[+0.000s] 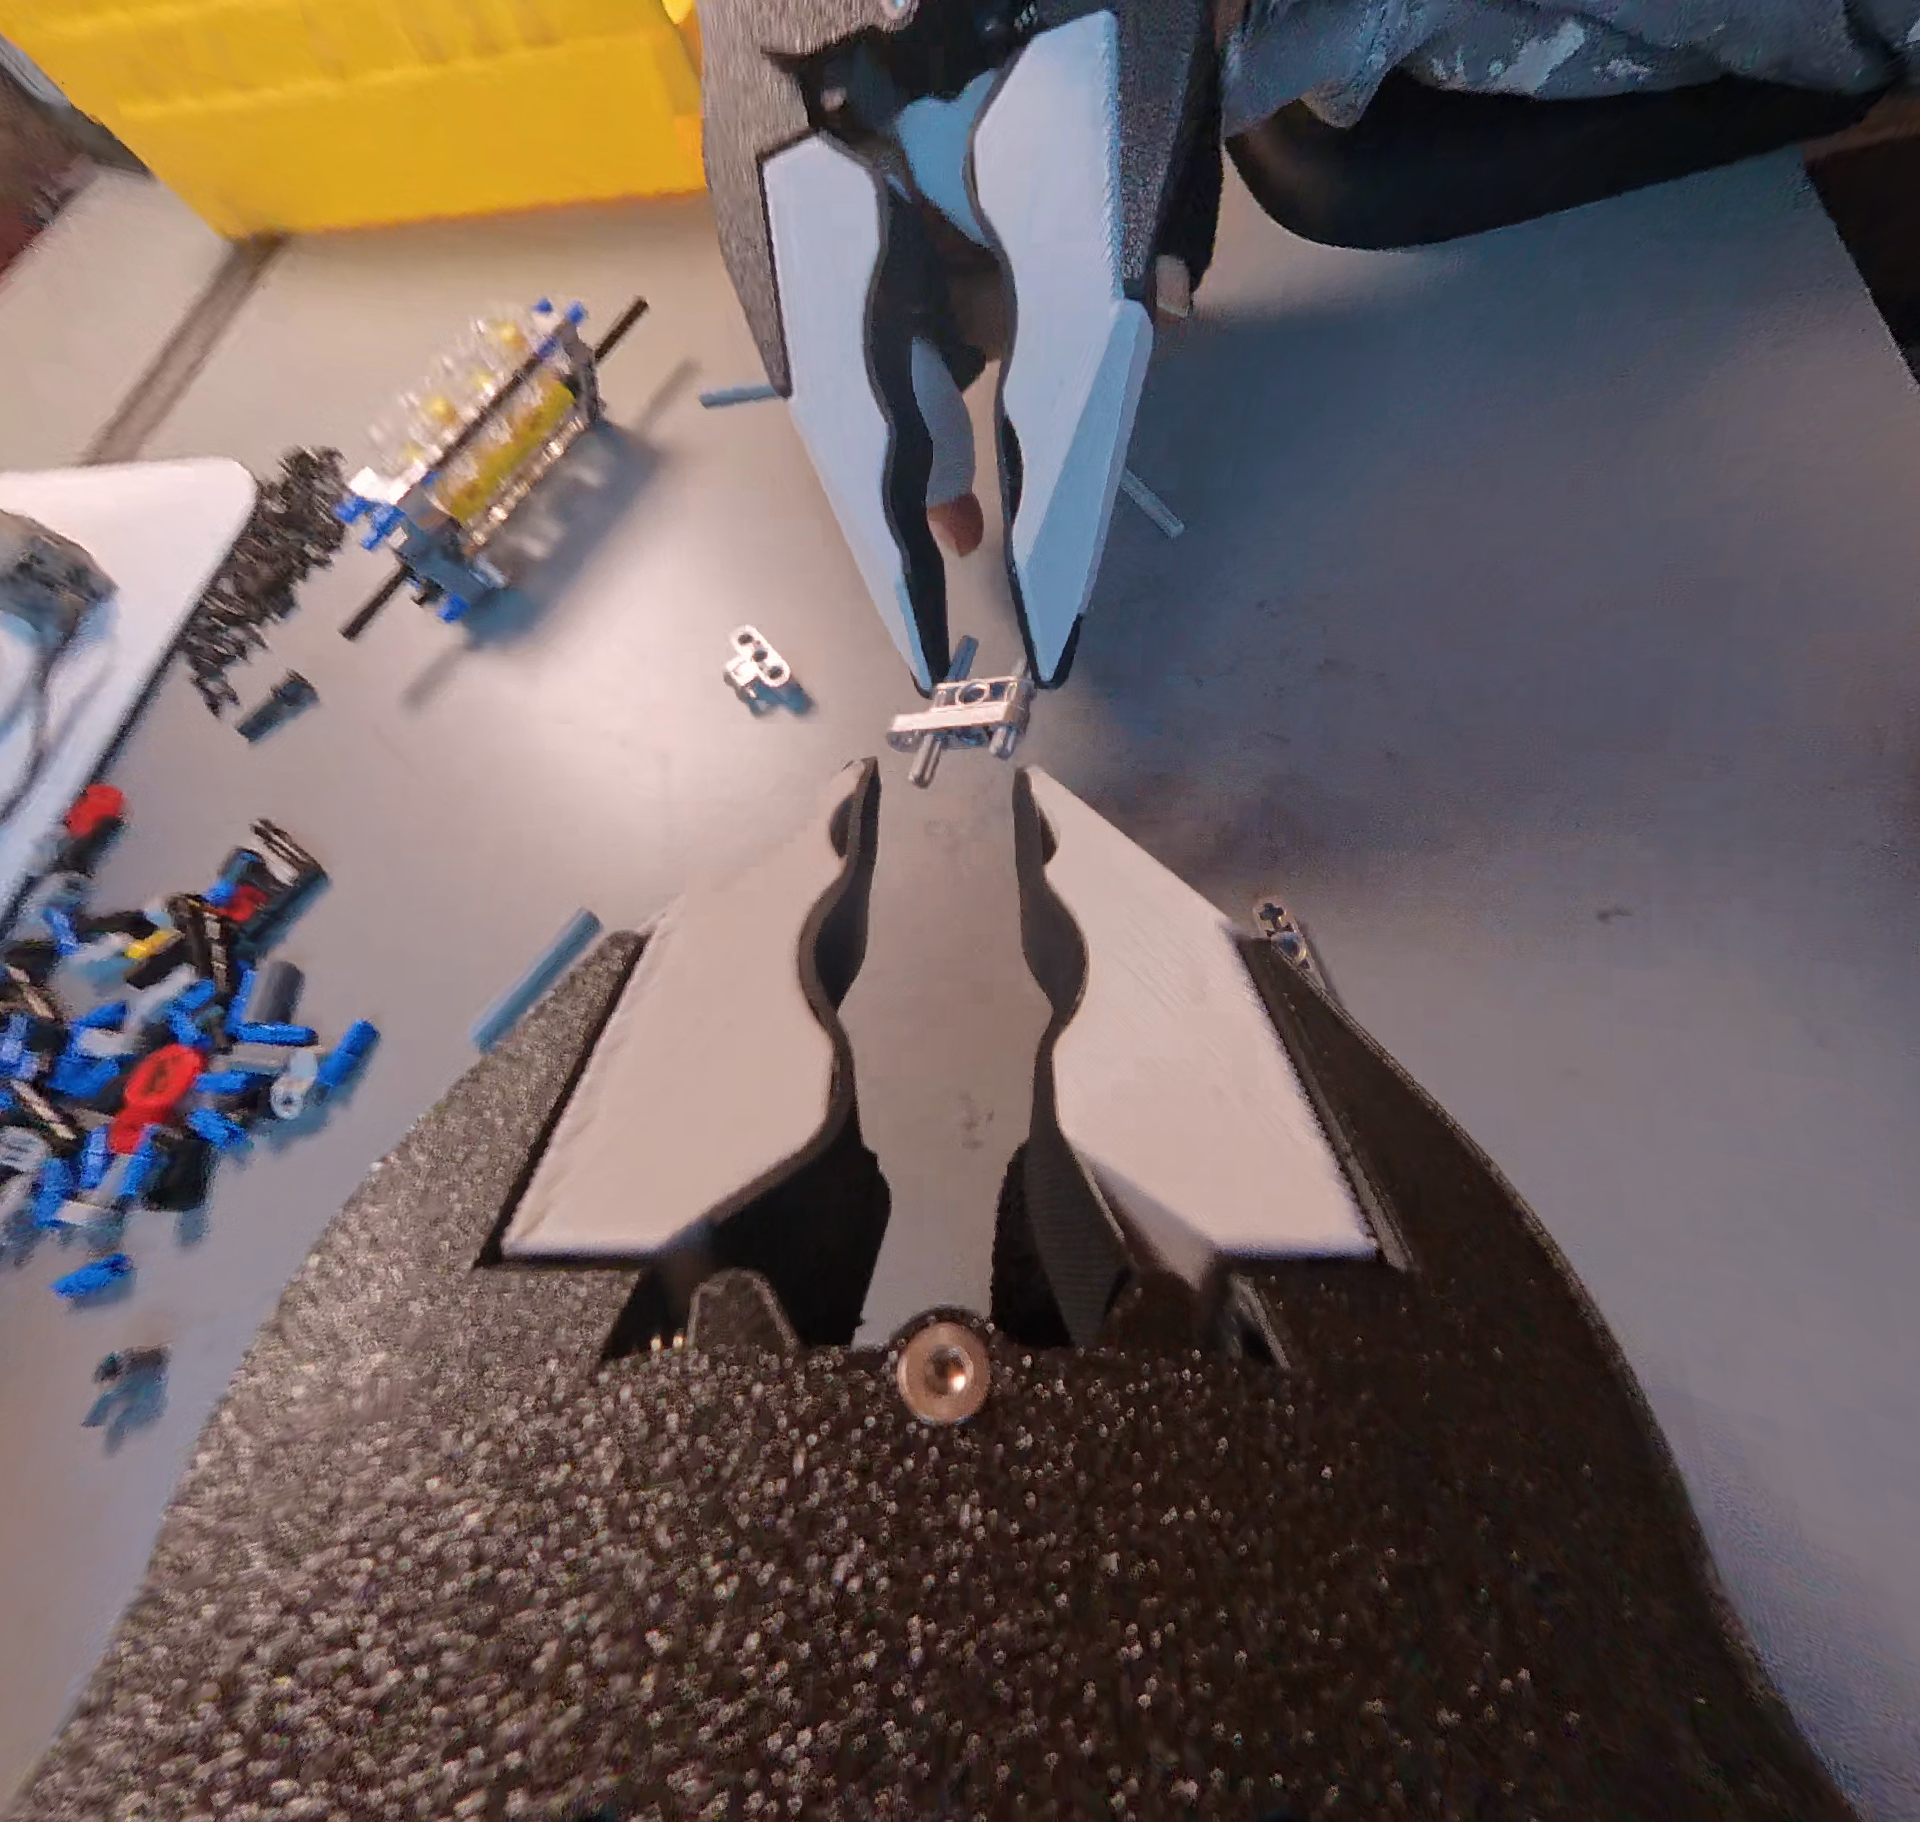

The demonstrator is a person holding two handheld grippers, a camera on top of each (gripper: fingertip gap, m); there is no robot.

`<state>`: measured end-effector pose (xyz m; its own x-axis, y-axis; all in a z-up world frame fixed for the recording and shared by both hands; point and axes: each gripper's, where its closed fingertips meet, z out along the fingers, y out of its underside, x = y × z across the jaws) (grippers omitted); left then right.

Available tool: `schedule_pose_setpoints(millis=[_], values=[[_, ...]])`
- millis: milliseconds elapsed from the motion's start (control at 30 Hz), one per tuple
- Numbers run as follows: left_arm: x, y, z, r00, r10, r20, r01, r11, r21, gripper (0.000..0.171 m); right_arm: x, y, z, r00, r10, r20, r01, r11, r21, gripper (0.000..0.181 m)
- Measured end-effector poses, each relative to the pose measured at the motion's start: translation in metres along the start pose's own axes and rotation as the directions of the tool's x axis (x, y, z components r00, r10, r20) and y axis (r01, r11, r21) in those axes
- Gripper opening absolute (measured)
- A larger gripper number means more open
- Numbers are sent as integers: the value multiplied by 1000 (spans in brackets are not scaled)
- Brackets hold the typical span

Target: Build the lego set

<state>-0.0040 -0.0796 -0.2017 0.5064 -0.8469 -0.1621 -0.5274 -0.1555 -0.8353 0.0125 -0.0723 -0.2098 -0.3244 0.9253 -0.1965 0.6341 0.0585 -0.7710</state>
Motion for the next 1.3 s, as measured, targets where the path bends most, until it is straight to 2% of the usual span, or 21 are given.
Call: schedule_pose_setpoints(millis=[167,267,400,467,500,567,633,700,767,867,967,1067,1200,1300], values=[[5,-19,-9,979,188,74,-194,978,72,27,-16,-16,-5,989,67,128,-80,991,105,19],[12,-22,-9,968,240,72,-246,966,82,26,-21,-22,-8,981,81,174,-106,985,136,19],[20,-26,-9,962,267,59,-272,957,101,12,-34,-29,-12,958,100,267,-150,974,171,19],[22,-25,-8,969,247,33,-249,962,112,6,-37,-34,-13,949,106,296,-169,966,197,6],[23,-26,-8,977,213,11,-212,969,123,6,-37,-36,-13,946,111,304,-179,962,206,7],[22,-29,-10,994,94,-51,-86,985,149,5,-36,-37,-15,949,98,298,-170,960,224,9],[20,-34,-13,986,-81,-146,106,978,178,5,-35,-44,-19,963,49,265,-126,951,281,14],[17,-38,-17,923,-274,-269,328,927,183,5,-28,-55,-26,985,-15,171,-47,934,354,17],[17,-43,-22,816,-414,-403,507,847,159,6,-23,-65,-31,991,-133,10,118,910,398,21],[19,-48,-29,650,-529,-545,675,732,95,6,-33,-70,-30,923,-343,-176,385,853,352,27],[29,-49,-32,529,-568,-630,731,682,-1,6,-41,-65,-18,839,-479,-258,536,811,236,36],[40,-48,-32,467,-584,-664,739,670,-70,6,-45,-60,-8,781,-559,-280,611,776,155,37],[49,-45,-32,410,-600,-687,737,662,-138,5,-55,-54,-2,769,-596,-230,631,766,126,32],[50,-47,-36,339,-611,-716,762,625,-172,5,-57,-53,-3,768,-600,-225,633,764,122,31]])
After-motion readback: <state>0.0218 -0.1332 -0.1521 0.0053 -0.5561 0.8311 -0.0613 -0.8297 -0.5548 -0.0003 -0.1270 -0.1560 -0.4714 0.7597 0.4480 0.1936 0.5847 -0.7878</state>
